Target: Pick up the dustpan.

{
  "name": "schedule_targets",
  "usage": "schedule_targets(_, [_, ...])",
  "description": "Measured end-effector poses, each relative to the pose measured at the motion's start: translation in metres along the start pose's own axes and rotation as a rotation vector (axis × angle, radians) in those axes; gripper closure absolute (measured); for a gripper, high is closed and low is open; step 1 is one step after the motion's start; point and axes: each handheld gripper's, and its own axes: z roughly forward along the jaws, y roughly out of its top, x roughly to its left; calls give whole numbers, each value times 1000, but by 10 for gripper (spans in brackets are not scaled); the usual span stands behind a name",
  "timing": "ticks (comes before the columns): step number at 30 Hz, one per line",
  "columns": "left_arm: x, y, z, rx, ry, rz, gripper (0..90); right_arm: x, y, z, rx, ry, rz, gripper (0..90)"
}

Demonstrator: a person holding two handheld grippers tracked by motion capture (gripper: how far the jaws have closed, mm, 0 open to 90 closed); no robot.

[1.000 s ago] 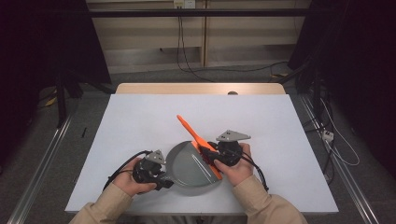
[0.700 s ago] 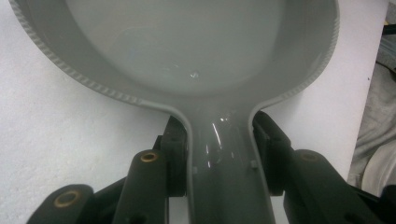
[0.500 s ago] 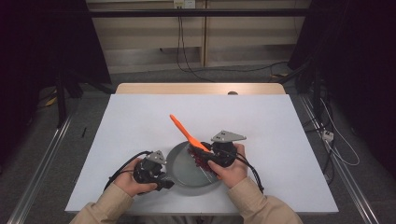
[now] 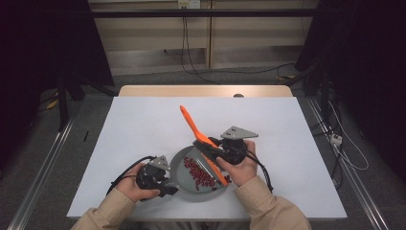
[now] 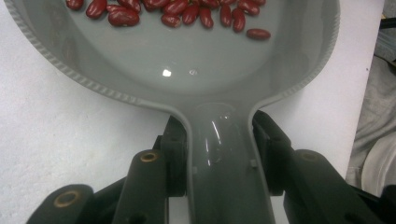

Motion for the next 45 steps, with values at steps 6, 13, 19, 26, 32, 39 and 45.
schedule_targets(6, [1, -1, 0, 6, 0, -1, 628, -26, -4, -6, 30, -68, 12, 711])
schedule_targets(13, [1, -1, 0, -3, -1, -7, 628, -40, -12, 2, 102, -120, -8, 706])
schedule_targets(19, [0, -3, -2, 9, -11, 14, 627, -38, -6, 2, 196, -125, -41, 690])
schedule_targets(26, [-4, -5, -3, 15, -16, 28, 627, -37, -2, 1, 322, -147, -70, 707])
schedule_targets(32, [-4, -5, -3, 24, -17, 43, 627, -38, -7, -12, 281, -188, -23, 711])
schedule_targets(39, [-7, -2, -1, 28, -22, 43, 626, -36, -24, -28, 212, -240, 11, 712])
schedule_targets(45, [-10, 3, 3, 26, -14, 23, 629, -11, -33, -28, 171, -212, 37, 710])
